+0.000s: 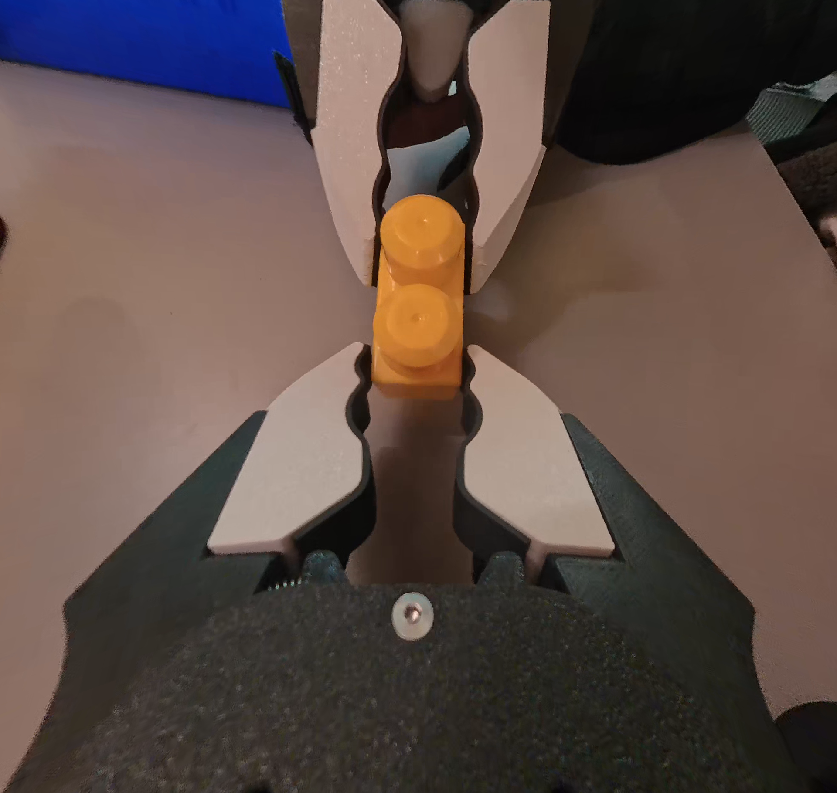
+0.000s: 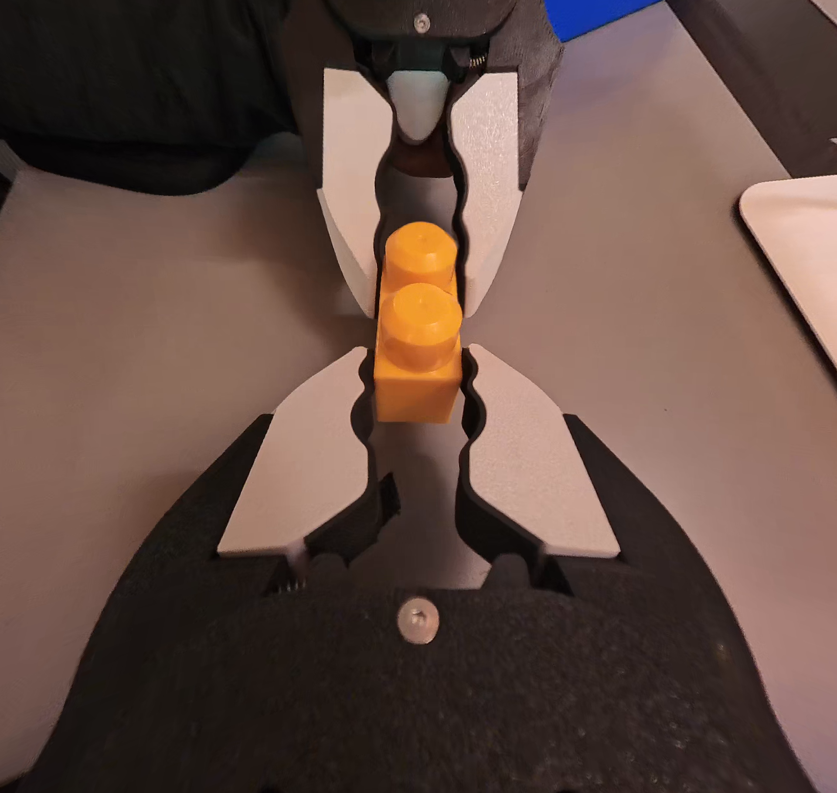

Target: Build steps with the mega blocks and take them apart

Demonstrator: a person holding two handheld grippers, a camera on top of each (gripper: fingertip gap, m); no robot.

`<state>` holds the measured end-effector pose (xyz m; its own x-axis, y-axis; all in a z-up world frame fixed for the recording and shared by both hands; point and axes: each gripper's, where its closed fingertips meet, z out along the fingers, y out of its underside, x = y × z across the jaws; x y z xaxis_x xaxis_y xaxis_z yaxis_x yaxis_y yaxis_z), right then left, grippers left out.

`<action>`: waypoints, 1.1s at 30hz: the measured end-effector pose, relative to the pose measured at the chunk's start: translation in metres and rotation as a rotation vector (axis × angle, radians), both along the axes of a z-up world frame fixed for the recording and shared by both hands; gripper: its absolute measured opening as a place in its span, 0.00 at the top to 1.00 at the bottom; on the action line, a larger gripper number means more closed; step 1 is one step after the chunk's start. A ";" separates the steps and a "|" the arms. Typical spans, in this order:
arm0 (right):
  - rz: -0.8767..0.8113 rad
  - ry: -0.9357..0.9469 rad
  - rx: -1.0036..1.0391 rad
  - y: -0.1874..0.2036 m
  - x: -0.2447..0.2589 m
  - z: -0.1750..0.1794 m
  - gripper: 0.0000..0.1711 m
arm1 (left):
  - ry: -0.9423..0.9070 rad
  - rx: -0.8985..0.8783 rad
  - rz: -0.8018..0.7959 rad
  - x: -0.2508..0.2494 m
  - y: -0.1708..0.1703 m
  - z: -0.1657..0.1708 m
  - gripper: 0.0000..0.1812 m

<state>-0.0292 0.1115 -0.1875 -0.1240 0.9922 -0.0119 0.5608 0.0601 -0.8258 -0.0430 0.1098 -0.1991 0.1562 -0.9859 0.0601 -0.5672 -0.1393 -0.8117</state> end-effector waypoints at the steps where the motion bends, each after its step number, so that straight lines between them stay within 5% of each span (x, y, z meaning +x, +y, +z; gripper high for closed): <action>1: 0.002 -0.006 0.000 0.000 0.000 -0.001 0.79 | 0.003 0.002 -0.003 0.000 -0.001 -0.001 0.80; 26: -0.004 -0.179 0.087 0.005 0.010 -0.033 0.78 | 0.188 0.020 -0.021 -0.003 -0.004 -0.030 0.77; 33: -0.019 -0.075 0.050 0.006 0.007 -0.011 0.70 | 0.098 0.063 0.038 -0.015 0.005 0.006 0.74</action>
<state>-0.0224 0.1170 -0.1984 -0.1056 0.9940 0.0293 0.6227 0.0891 -0.7774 -0.0584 0.1151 -0.1935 0.1958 -0.9805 -0.0188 -0.6397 -0.1132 -0.7602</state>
